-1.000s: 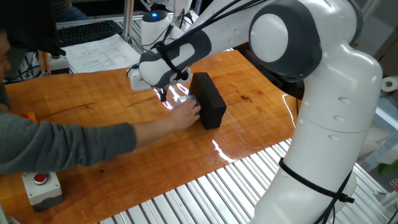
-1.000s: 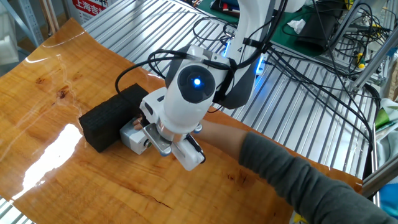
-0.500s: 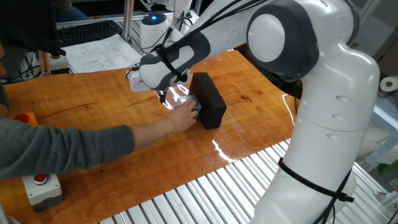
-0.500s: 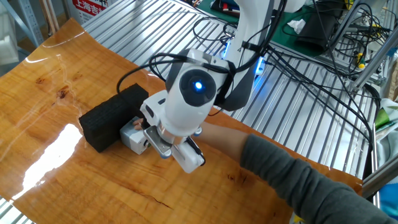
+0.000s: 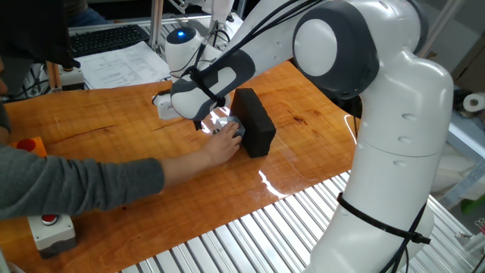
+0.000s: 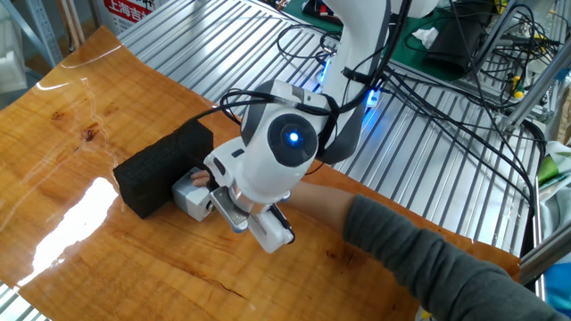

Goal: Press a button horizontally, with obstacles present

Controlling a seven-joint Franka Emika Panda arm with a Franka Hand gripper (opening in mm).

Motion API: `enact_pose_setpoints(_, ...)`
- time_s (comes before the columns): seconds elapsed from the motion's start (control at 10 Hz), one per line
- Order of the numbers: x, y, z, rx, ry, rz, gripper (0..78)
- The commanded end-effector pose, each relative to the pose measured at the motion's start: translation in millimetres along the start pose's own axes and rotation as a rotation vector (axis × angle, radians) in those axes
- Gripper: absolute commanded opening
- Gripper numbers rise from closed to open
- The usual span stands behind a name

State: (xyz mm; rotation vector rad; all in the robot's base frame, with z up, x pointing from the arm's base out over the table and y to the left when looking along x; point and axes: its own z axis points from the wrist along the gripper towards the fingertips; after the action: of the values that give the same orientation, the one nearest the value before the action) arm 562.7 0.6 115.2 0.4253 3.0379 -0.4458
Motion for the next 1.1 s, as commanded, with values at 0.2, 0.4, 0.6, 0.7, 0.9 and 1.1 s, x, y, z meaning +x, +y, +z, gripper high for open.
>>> enact_pose_setpoints(0.2, 2.2, 1.6, 14.7, 0.072, 0.039, 0.022, 0.0)
enact_pose_setpoints(0.4, 2.5, 1.3, 19.1, 0.118, 0.076, 0.030, 0.0)
enact_pose_setpoints(0.6, 2.5, 0.4, 21.3, 0.140, 0.097, 0.035, 0.0)
enact_pose_setpoints(0.7, 2.7, -0.4, 22.6, 0.155, 0.100, 0.038, 0.0)
enact_pose_setpoints(0.9, 0.5, -2.7, 25.8, 0.162, 0.119, 0.046, 0.0)
enact_pose_setpoints(1.1, -0.3, -4.6, 29.4, 0.158, 0.134, 0.068, 0.0)
